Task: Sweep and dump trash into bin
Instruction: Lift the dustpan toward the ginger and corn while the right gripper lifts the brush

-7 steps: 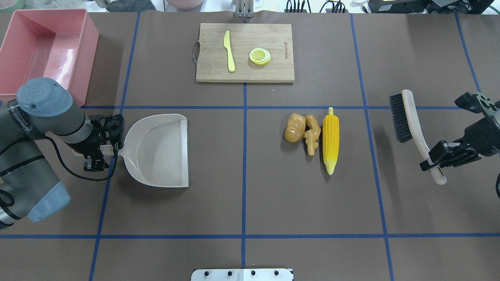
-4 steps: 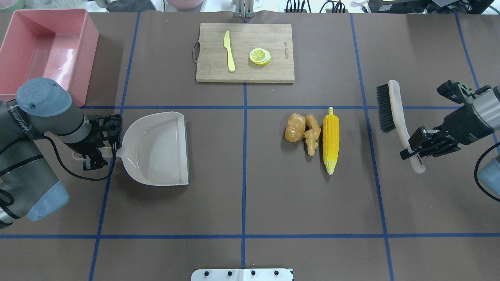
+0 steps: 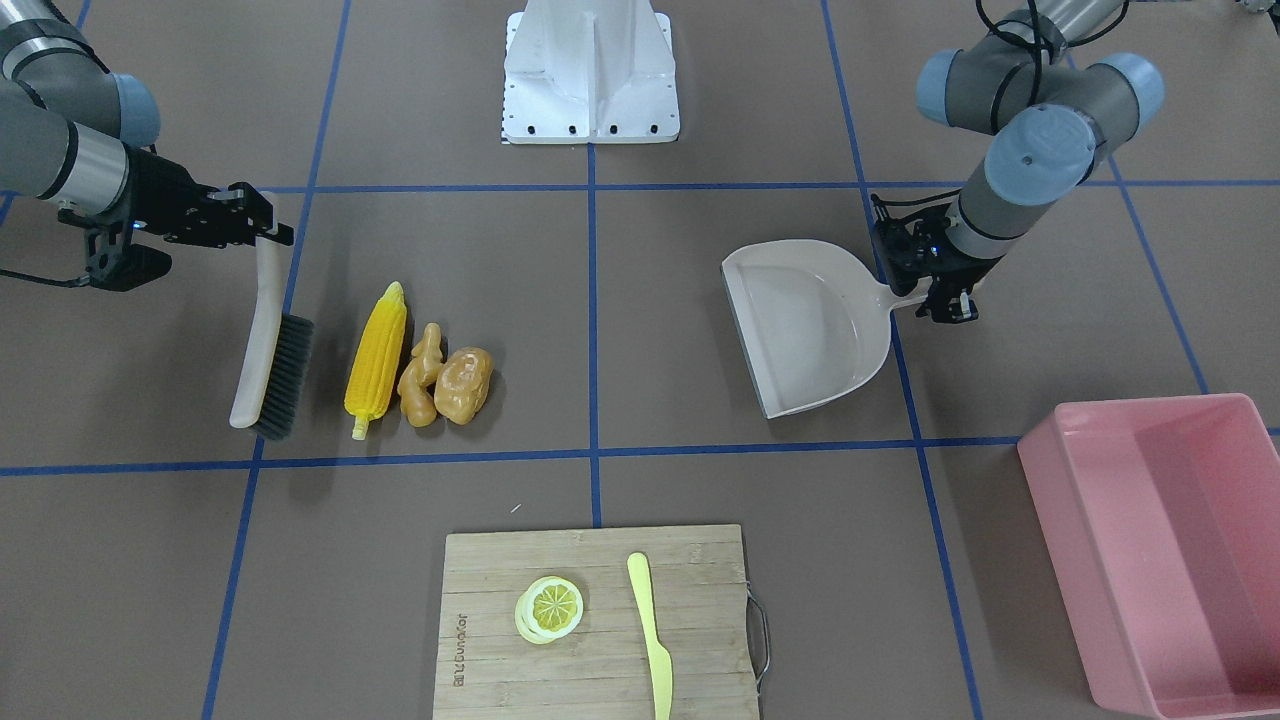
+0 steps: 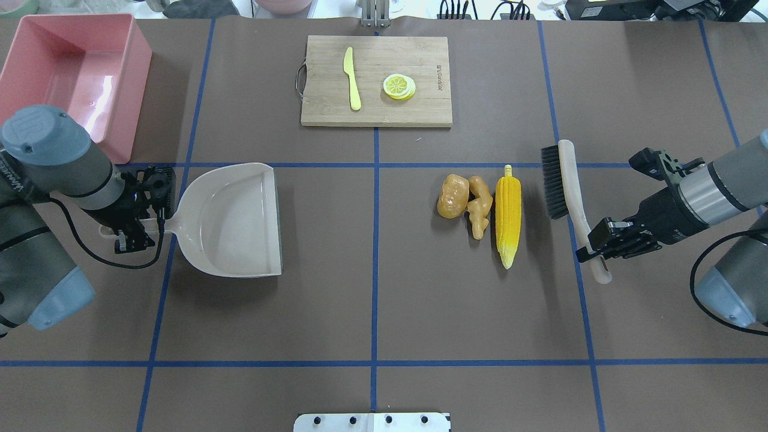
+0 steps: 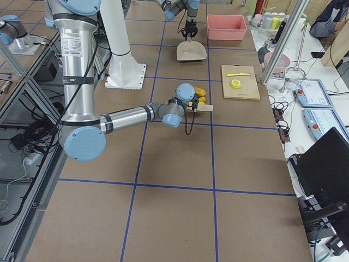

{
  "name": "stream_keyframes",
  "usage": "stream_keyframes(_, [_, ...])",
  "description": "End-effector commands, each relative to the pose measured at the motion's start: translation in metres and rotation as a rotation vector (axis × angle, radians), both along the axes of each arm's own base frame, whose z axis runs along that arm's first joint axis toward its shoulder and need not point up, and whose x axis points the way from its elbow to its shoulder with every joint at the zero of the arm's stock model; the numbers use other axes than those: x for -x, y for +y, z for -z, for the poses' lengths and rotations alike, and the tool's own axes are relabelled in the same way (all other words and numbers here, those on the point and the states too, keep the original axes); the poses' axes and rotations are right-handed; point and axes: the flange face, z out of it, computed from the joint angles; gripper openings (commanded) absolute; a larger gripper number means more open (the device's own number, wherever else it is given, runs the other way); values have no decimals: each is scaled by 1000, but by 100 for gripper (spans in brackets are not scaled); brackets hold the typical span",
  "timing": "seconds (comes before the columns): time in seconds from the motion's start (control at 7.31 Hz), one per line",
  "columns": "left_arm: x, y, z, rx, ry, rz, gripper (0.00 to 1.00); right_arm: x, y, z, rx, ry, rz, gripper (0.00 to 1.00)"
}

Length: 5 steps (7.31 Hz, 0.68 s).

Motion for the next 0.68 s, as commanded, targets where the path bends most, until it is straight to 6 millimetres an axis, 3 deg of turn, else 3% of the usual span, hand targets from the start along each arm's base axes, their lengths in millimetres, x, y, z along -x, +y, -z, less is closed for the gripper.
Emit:
stream_keyframes(0.0, [11, -3, 17, 61, -81, -4, 0, 8, -2, 7, -4, -12, 6, 0])
stream_keyframes(0.27, [-7, -28, 70, 103, -174, 11, 0, 6, -3, 1, 20, -1, -3, 0])
stream_keyframes(0.55, [-14, -38, 102, 47, -160, 25, 0, 7, -3, 4, 95, 11, -25, 0])
